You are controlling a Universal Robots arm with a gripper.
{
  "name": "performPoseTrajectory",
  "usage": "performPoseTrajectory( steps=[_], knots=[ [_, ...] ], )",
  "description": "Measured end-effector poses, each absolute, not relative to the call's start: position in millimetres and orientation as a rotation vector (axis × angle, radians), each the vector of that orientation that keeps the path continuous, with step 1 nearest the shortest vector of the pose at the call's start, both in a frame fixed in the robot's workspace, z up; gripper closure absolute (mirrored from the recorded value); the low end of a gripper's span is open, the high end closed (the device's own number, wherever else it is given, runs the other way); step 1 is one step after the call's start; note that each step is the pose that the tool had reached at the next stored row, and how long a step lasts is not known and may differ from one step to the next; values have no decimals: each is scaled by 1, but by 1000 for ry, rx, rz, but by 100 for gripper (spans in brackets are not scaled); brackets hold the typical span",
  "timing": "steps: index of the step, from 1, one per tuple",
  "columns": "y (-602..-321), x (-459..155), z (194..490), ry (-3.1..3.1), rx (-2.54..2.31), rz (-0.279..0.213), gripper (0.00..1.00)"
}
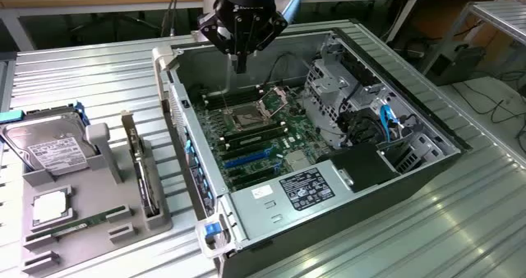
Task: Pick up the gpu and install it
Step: 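Reach for the gpu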
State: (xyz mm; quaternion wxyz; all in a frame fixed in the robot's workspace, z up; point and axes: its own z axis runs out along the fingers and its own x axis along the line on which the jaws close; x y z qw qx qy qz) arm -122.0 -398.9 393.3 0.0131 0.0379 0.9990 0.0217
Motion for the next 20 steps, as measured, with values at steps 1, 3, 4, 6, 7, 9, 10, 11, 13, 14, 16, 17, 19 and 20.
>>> performPoseTrajectory(
  steps=[1,3,4,6,7,9,10,11,13,14,16,17,19,20],
  knots=[
    [-399,-122,393,3112,118,68,89],
    [-399,-122,393,3113,118,68,89],
    [-399,-122,393,3112,118,68,89],
    [-399,-122,393,3112,118,68,89],
    [-399,-122,393,3112,118,68,89],
    [-399,-122,393,3112,118,68,89],
    [-400,-123,393,3113,118,68,89],
    [-401,-125,393,3112,118,68,89],
    [-404,-130,393,3113,118,67,89],
    [-406,-133,393,3113,118,68,89],
    [-410,-139,393,3112,118,68,89],
    [-413,-144,393,3112,118,68,89],
    [-416,-151,393,3112,118,68,89],
    [-417,-155,393,3111,118,68,89]
  ],
)
